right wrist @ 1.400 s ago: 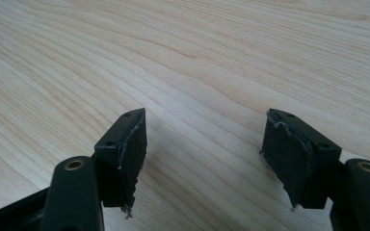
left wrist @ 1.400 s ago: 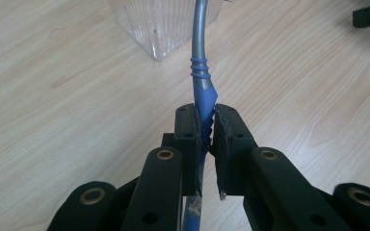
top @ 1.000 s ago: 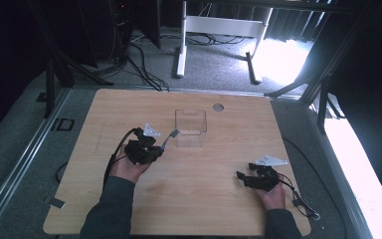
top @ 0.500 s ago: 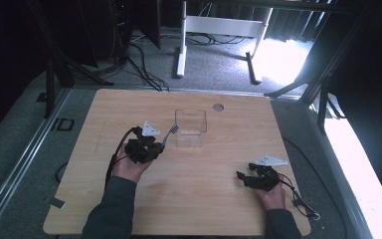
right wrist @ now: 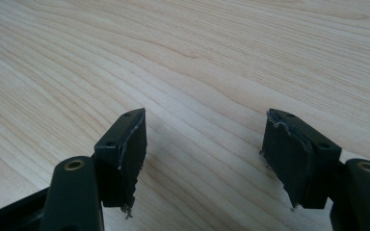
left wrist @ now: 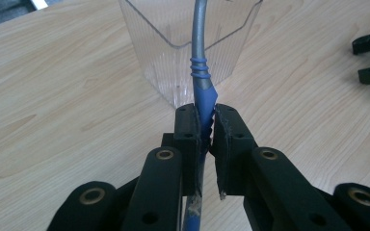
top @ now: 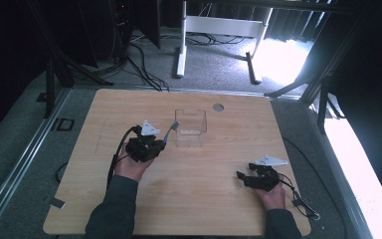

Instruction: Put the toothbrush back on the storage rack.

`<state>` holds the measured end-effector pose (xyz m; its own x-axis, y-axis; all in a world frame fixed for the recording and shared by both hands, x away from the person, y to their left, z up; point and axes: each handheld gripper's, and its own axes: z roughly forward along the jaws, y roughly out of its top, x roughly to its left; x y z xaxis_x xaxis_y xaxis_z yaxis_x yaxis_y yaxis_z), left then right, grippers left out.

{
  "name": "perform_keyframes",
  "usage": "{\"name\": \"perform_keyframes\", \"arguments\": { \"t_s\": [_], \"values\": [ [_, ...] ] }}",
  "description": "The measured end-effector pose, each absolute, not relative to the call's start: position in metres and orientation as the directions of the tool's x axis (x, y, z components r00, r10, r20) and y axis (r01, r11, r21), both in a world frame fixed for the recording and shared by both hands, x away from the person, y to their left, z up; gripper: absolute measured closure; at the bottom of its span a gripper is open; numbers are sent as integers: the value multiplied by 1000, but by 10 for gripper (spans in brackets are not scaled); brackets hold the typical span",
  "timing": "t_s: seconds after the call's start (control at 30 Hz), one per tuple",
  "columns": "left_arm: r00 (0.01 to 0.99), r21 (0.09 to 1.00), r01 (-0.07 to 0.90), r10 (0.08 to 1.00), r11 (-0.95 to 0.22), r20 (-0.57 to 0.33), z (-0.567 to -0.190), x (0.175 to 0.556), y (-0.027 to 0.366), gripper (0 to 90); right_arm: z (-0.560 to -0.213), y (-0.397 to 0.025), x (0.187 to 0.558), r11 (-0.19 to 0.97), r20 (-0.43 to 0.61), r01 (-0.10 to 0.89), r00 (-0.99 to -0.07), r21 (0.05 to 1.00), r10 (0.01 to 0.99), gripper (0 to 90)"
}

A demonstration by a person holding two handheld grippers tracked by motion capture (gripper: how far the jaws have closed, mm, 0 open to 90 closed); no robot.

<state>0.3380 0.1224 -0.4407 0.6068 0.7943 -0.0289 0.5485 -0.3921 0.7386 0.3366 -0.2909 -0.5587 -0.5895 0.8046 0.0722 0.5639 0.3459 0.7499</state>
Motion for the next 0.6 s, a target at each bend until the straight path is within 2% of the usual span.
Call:
{"name": "perform_keyframes", "arguments": {
  "t_s": [0.3,0.6],
  "values": [
    [596,773,532,802,-347,-50,-439,340,121,808,-559,-291,337,346,73,565,-589,749,805,320],
    [607,778,523,793,-349,-52,-439,342,116,809,-559,-291,337,344,74,566,-589,749,805,320]
  ]
}}
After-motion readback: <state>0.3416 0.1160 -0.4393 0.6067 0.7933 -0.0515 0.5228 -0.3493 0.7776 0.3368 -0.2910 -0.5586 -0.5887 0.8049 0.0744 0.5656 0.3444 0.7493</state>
